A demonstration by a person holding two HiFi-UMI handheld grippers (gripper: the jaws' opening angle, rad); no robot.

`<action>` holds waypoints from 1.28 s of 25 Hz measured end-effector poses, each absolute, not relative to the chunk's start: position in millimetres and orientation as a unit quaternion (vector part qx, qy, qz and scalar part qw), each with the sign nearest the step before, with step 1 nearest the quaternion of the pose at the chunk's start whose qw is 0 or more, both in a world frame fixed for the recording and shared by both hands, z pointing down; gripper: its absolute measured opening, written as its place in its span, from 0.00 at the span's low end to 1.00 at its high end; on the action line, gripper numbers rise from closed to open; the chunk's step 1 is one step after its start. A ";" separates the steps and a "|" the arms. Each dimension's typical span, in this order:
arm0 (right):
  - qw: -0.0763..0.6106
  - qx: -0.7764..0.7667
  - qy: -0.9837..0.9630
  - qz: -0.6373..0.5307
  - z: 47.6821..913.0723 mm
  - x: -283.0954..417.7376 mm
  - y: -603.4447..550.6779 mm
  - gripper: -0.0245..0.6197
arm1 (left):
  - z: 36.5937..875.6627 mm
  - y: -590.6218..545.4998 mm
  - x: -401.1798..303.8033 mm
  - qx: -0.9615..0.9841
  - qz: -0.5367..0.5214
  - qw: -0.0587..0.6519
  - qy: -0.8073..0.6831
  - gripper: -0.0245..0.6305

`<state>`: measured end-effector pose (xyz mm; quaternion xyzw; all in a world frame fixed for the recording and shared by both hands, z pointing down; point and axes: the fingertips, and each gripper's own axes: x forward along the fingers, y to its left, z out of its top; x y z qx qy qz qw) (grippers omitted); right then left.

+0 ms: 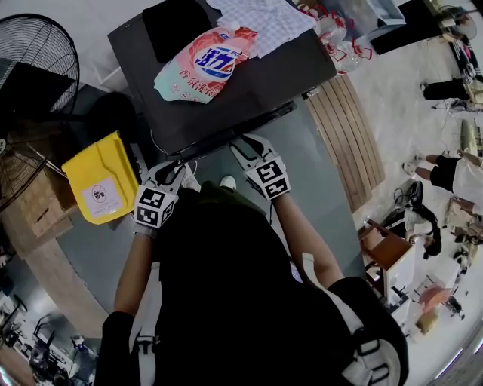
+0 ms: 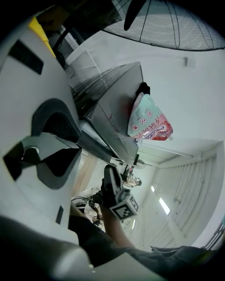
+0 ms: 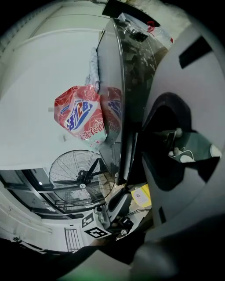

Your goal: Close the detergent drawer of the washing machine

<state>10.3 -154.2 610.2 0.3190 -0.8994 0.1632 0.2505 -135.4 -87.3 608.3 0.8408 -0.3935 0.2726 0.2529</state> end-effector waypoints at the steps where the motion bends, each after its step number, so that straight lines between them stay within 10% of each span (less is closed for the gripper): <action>1: 0.252 0.319 -0.899 0.163 610.4 8.9 -156.0 0.27 | 609.1 -88.5 -138.0 0.836 0.277 0.251 -0.403 0.15; 32: 0.248 0.367 -0.871 0.212 612.7 1.9 -172.8 0.31 | 617.6 -106.9 -161.5 0.790 0.302 0.243 -0.474 0.31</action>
